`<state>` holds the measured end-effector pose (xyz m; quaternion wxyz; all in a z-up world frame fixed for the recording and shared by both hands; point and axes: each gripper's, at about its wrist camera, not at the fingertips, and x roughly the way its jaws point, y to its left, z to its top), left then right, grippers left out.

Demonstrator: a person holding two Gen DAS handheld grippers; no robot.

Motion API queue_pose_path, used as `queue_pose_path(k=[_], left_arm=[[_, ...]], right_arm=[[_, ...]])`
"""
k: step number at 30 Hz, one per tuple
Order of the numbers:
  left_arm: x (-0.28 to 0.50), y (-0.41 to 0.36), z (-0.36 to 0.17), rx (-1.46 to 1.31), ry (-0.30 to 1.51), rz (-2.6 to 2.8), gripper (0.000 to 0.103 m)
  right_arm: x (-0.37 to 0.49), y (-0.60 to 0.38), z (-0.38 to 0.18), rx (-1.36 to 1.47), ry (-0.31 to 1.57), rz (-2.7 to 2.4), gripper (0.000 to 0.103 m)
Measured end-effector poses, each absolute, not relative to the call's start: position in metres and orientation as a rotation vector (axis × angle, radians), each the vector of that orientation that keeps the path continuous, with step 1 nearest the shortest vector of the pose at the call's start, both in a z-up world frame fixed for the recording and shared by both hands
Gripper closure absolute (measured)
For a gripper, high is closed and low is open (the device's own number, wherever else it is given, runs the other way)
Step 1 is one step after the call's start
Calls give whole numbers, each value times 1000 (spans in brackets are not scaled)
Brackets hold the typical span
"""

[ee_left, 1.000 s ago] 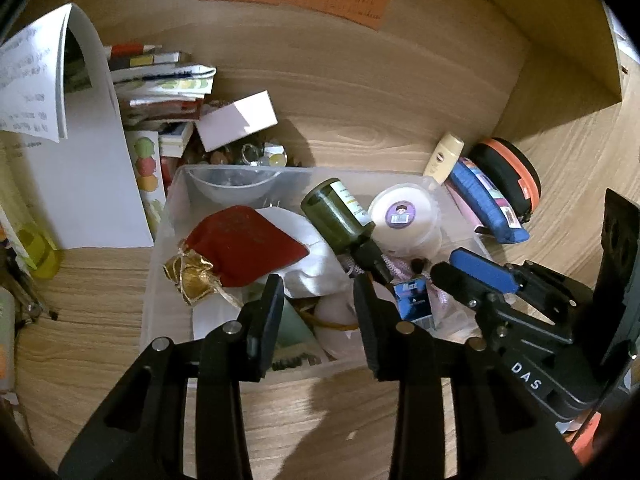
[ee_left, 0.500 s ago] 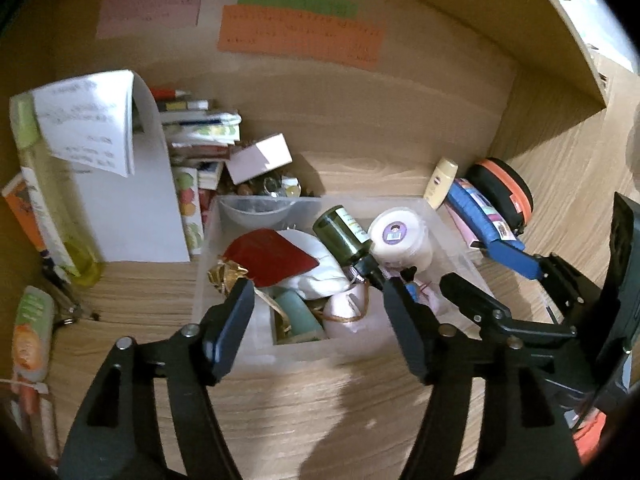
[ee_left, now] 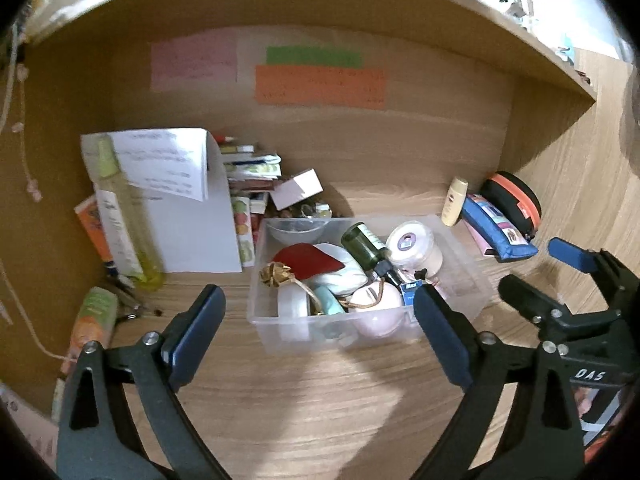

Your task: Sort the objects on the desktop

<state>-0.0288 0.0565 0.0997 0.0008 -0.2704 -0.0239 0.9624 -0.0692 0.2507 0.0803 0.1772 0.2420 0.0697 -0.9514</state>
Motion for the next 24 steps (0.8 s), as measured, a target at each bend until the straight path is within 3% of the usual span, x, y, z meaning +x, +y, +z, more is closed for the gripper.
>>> queue_pose_path(k=[24], left_arm=[[22, 76, 108, -752, -21, 3051, 5]], right_arm=[[-13, 265, 92, 622, 182, -2706, 0]])
